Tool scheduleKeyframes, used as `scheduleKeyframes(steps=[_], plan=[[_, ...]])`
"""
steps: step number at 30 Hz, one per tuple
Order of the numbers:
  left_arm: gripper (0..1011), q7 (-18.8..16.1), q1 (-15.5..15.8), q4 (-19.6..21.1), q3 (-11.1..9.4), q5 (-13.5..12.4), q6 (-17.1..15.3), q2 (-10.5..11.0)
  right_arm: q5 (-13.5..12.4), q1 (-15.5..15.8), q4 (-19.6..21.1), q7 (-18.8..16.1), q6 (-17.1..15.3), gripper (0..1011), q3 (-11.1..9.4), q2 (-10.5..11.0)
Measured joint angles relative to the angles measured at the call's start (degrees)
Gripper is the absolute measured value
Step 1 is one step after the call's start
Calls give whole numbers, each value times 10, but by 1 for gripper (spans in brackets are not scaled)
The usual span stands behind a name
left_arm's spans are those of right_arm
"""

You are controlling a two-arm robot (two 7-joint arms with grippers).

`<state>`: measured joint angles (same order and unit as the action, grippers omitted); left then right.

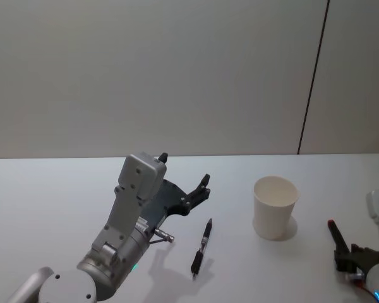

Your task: Place the pen into the pen holder.

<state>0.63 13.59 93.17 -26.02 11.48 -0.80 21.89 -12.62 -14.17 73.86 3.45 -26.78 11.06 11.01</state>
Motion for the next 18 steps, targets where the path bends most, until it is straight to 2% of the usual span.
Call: scheduleKeyframes(steps=[3,5,18], plan=[[1004,0,0,0,0,0,0,0,1,-1,-3,-2,1,278,0,-1],[1004,0,0,0,0,0,0,0,2,-1,-6,-3,2,191,0,-1],[1004,0,0,0,0,0,0,0,7,-3,-13,-9,12,180,-1,-4]])
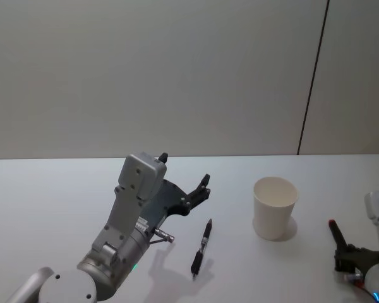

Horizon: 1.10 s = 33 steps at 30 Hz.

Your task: Place the pen into the pen holder.

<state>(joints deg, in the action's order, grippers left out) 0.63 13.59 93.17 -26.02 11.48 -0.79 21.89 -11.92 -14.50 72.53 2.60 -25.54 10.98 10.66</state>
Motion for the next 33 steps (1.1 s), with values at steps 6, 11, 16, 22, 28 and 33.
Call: scheduleKeyframes(steps=[6,11,16,22,28,33], plan=[[1004,0,0,0,0,0,0,0,4,2,2,-3,16,180,-1,0],[1004,0,0,0,0,0,0,0,9,5,11,-6,42,180,-2,1],[1004,0,0,0,0,0,0,0,14,10,22,-11,73,180,-3,3],[1004,0,0,0,0,0,0,0,18,14,33,-17,108,180,-5,5],[1004,0,0,0,0,0,0,0,21,18,44,-27,155,180,-7,8],[1004,0,0,0,0,0,0,0,21,19,52,-40,198,180,-9,10]])
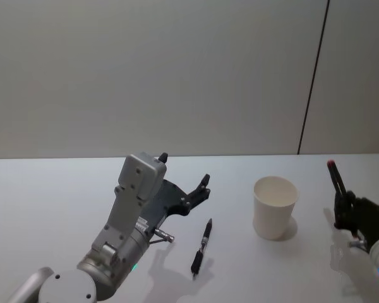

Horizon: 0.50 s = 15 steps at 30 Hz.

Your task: Place the pen into the pen holder.

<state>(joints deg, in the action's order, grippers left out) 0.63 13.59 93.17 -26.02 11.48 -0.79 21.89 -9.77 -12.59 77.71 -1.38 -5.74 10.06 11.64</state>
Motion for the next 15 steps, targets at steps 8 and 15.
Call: scheduleKeyframes(steps=[8,15], plan=[[1004,0,0,0,0,0,0,0,0,-2,3,-24,68,180,-2,1],[1004,0,0,0,0,0,0,0,-3,-11,-5,-51,133,180,-1,-3]])
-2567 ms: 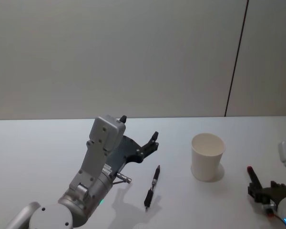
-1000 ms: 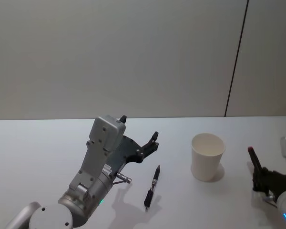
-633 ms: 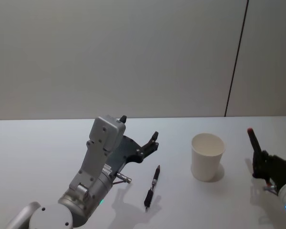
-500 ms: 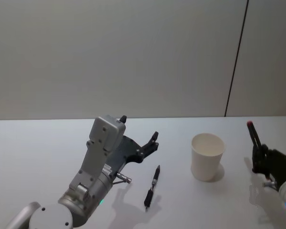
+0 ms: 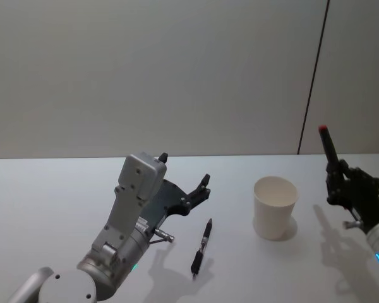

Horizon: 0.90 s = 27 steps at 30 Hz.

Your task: Place the pen into the pen holder.

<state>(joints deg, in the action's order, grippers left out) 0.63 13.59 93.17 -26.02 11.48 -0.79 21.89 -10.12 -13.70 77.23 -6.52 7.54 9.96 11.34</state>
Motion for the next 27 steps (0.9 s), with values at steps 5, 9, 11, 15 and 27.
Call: scheduleKeyframes(steps=[5,9,11,15,27], plan=[[1004,0,0,0,0,0,0,0,-1,-16,-19,-25,53,180,3,-7],[1004,0,0,0,0,0,0,0,-1,-33,-41,-42,92,180,7,-14],[1004,0,0,0,0,0,0,0,1,-43,-57,-50,112,180,9,-19],[1004,0,0,0,0,0,0,0,7,-63,-89,-60,142,180,14,-28],[1004,0,0,0,0,0,0,0,33,-122,-196,-73,206,180,26,-53]])
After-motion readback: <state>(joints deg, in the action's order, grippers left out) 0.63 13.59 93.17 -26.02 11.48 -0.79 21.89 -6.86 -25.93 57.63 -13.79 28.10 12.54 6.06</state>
